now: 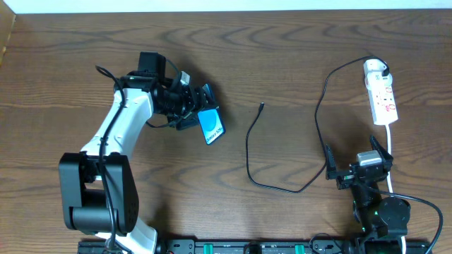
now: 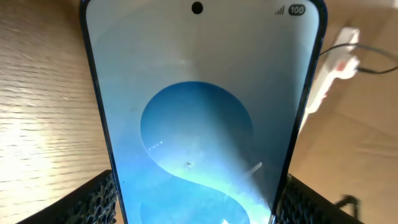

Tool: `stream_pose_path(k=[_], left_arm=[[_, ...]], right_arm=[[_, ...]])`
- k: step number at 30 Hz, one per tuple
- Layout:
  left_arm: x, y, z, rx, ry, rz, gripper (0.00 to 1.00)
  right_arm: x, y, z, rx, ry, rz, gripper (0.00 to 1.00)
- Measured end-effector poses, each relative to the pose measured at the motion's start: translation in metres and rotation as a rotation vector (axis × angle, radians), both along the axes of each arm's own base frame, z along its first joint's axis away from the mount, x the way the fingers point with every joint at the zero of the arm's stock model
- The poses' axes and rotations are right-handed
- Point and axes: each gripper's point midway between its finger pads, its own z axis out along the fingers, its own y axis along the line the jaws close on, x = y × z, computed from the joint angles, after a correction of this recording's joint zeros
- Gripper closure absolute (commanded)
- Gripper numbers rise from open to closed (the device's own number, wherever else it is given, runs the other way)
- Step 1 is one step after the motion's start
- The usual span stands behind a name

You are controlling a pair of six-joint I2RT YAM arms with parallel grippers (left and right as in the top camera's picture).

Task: Plug charger to phone and switch on socket
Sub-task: 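Lift the phone with the left gripper and turn it toward the center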

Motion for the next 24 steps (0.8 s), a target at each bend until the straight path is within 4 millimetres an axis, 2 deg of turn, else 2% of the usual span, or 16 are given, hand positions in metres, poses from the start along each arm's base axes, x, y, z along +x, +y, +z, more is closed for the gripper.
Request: stream_pose_path(k=[14, 24], left_arm=[[0.000, -0.010, 0.018, -0.172, 0.168, 0.140, 0.34], [-0.001, -0.016, 0.037, -0.310, 0.233, 0.161, 0.34]], right_arm=[[0.000, 0.000, 0.000, 0.000, 0.000, 0.000, 0.01], [0.000, 0.000, 0.000, 0.000, 0.000, 0.000, 0.01]])
